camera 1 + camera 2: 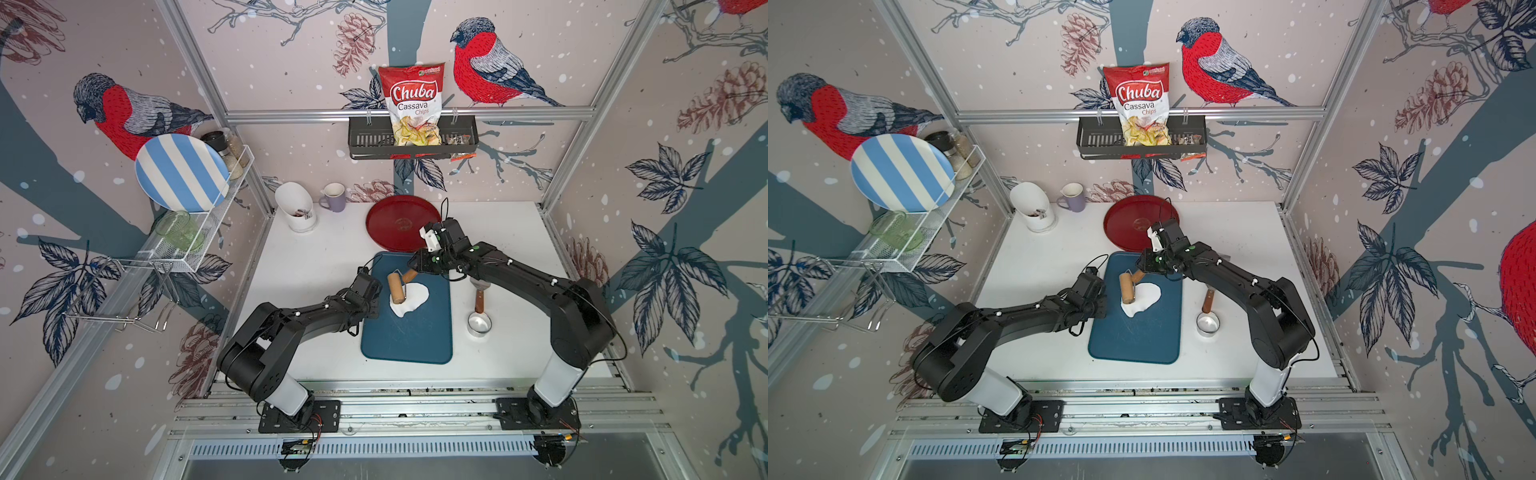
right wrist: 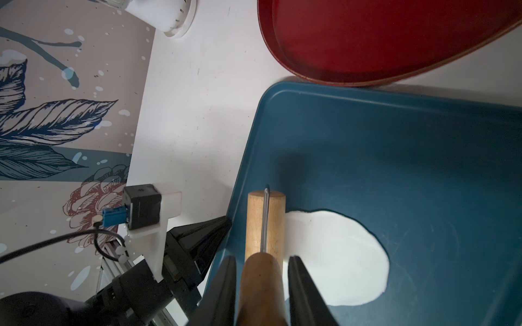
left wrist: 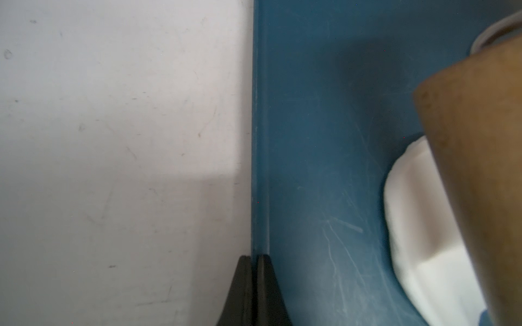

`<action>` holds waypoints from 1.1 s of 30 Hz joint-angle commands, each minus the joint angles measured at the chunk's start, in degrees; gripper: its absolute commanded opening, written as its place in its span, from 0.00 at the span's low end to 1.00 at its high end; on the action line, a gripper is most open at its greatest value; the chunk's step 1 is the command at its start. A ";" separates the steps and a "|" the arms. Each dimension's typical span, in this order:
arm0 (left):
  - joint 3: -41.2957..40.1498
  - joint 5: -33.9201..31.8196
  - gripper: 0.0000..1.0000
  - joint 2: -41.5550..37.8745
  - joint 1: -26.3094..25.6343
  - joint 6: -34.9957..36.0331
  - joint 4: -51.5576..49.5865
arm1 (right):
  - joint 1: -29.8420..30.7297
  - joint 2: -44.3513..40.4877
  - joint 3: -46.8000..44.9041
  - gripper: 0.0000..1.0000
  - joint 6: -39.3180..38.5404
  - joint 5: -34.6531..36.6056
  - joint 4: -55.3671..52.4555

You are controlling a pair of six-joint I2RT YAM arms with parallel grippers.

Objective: Roll out the dumpling wrappers from the dough
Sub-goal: Flatten out the dough on the work surface.

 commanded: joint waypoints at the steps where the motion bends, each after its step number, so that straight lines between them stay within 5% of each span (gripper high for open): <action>1: -0.60 -0.72 0.00 0.50 0.08 -0.72 -5.42 | 0.08 0.97 0.83 0.00 0.75 -2.65 -0.66; 24: -0.82 -0.88 0.00 -0.11 0.10 -0.84 -5.41 | -13.35 -5.14 -10.90 0.00 -4.76 -0.10 -7.67; 33: -0.88 -0.88 0.00 -0.11 0.08 -0.89 -5.38 | -12.91 -12.24 -14.31 0.00 -5.16 2.38 -4.94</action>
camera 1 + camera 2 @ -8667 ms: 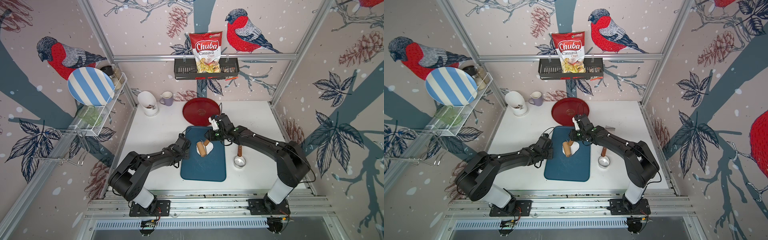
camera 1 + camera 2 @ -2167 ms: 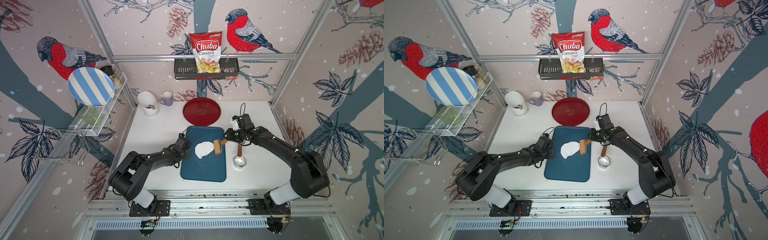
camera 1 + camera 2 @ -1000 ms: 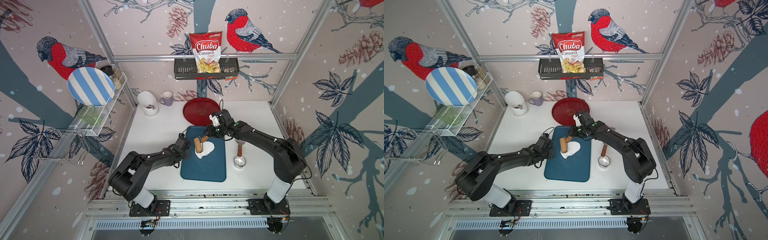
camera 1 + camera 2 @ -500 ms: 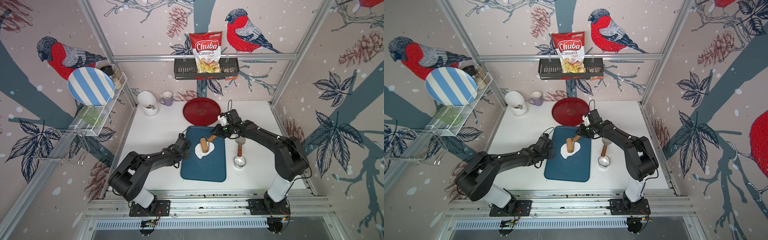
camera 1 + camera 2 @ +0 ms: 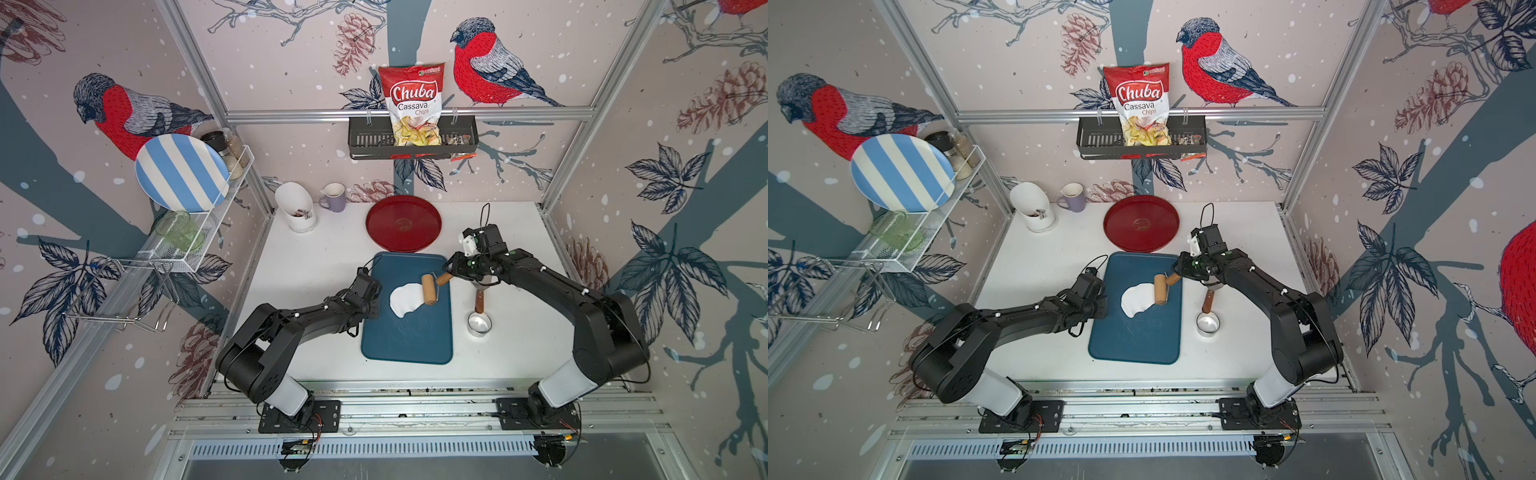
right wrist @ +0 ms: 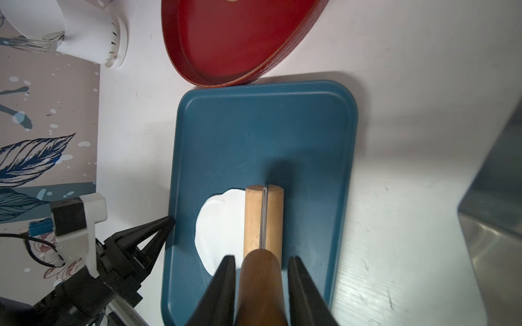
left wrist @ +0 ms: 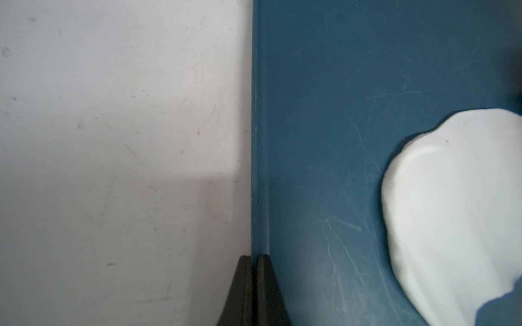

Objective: Roll out the dumpling wrappers from the dough
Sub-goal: Flatten out the dough on the work surface.

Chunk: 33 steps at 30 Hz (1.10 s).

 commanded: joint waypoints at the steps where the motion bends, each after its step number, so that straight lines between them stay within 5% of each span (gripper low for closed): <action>1: -0.40 -1.10 0.00 0.44 0.06 -0.93 -5.62 | 1.17 -2.58 -0.75 0.00 -1.12 2.35 -1.35; 14: -0.44 -1.19 0.00 0.26 0.05 -0.91 -5.66 | 11.38 -2.05 3.85 0.00 5.87 3.35 8.11; 22: -0.43 -1.28 0.00 0.24 0.08 -0.88 -5.53 | 10.74 2.62 3.38 0.00 7.31 2.71 6.89; 33: -0.42 -1.36 0.00 0.31 0.13 -1.00 -5.64 | 6.50 -1.36 -5.08 0.00 4.03 5.28 4.58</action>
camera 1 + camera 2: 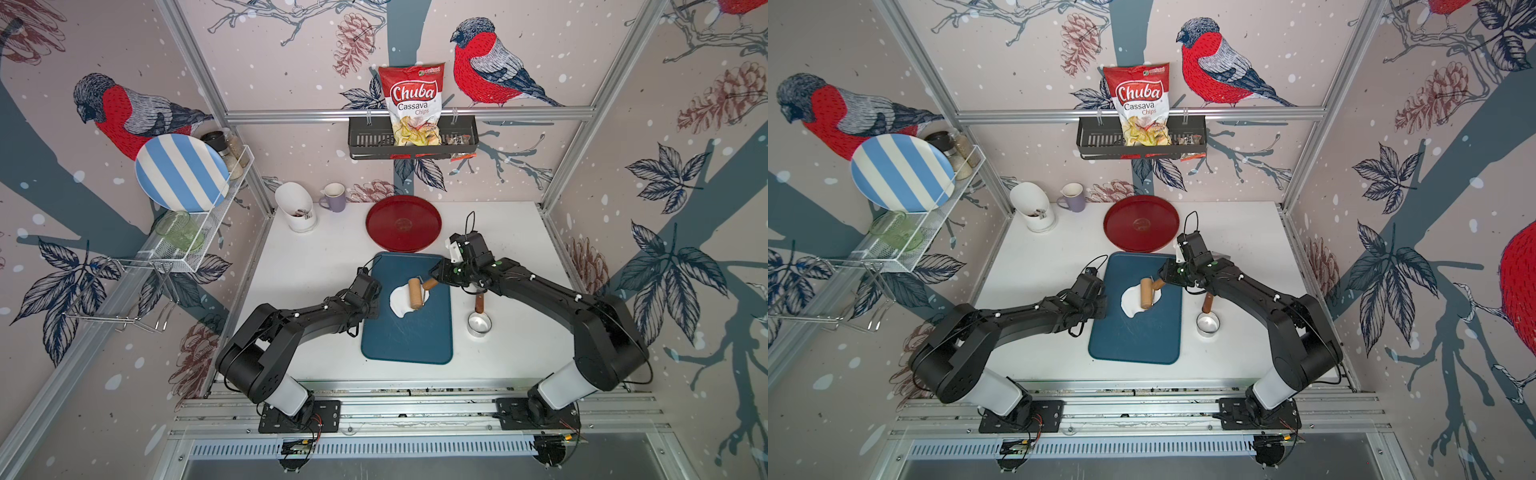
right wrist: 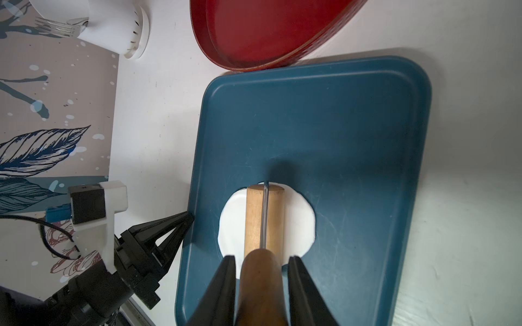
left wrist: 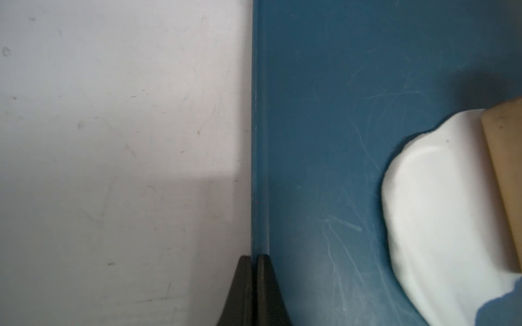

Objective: Roll out the dumpling wrappers from the dough
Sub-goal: Flatten out the dough on the work surface.

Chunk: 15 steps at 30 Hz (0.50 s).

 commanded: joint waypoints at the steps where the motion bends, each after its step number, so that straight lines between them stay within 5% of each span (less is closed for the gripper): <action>1: -0.38 -1.44 0.00 0.39 0.07 -1.00 -5.63 | -1.19 -1.01 -1.84 0.00 -3.00 3.16 -3.73; 15: 0.04 -1.46 0.00 1.11 0.06 -0.97 -5.99 | -6.54 -4.62 -4.29 0.00 -6.28 5.54 -8.01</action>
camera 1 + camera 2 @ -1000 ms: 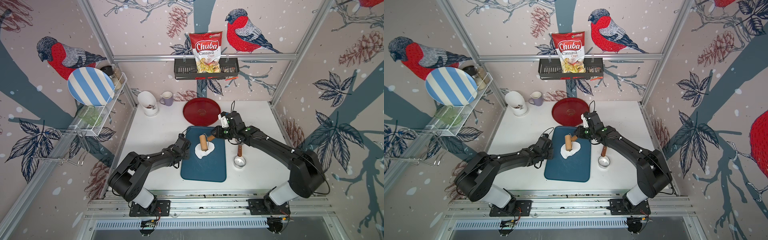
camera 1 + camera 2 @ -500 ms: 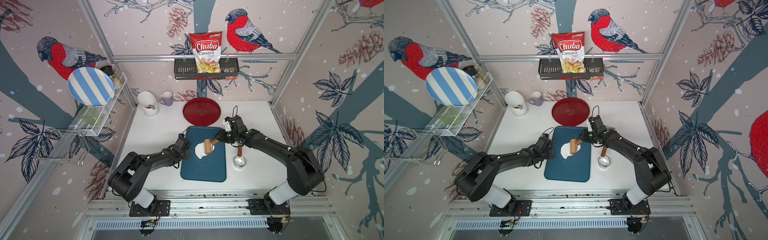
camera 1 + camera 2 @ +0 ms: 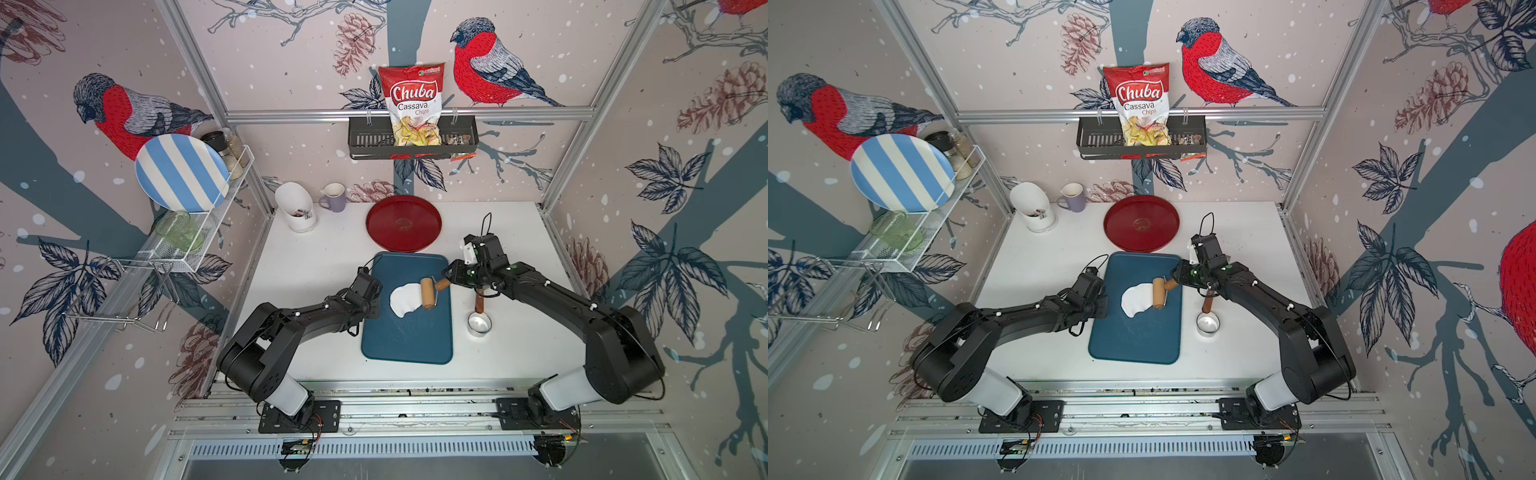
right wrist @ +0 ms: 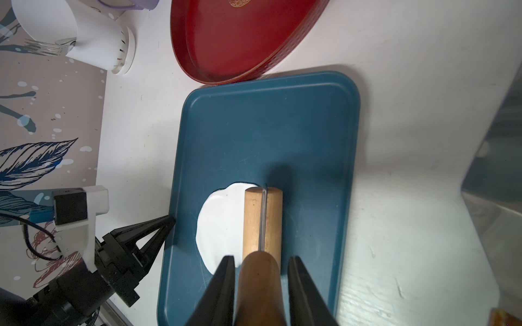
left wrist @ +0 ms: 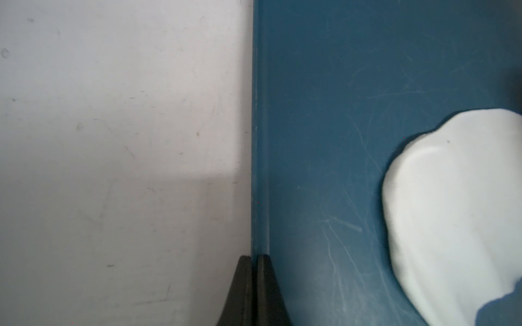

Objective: Roll out the dumpling wrappers from the dough
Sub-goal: Flatten out the dough on the work surface.

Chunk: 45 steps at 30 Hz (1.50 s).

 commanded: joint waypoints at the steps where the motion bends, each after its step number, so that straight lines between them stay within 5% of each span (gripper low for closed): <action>1: -0.58 -1.29 0.00 0.51 0.06 -0.97 -5.58 | -1.37 -0.53 -0.44 0.00 -3.22 4.86 -6.56; 12: -0.89 -0.90 0.00 -0.07 0.01 -1.06 -5.51 | 3.54 -3.65 5.23 0.00 -3.98 -2.05 0.10; 21: -1.06 -0.94 0.00 -0.36 -0.03 -1.04 -5.16 | 11.62 7.58 15.18 0.00 0.11 -4.99 0.07; 45: -1.31 -0.81 0.00 -0.45 0.01 -0.73 -4.72 | 10.36 11.14 10.77 0.00 9.03 -0.51 1.32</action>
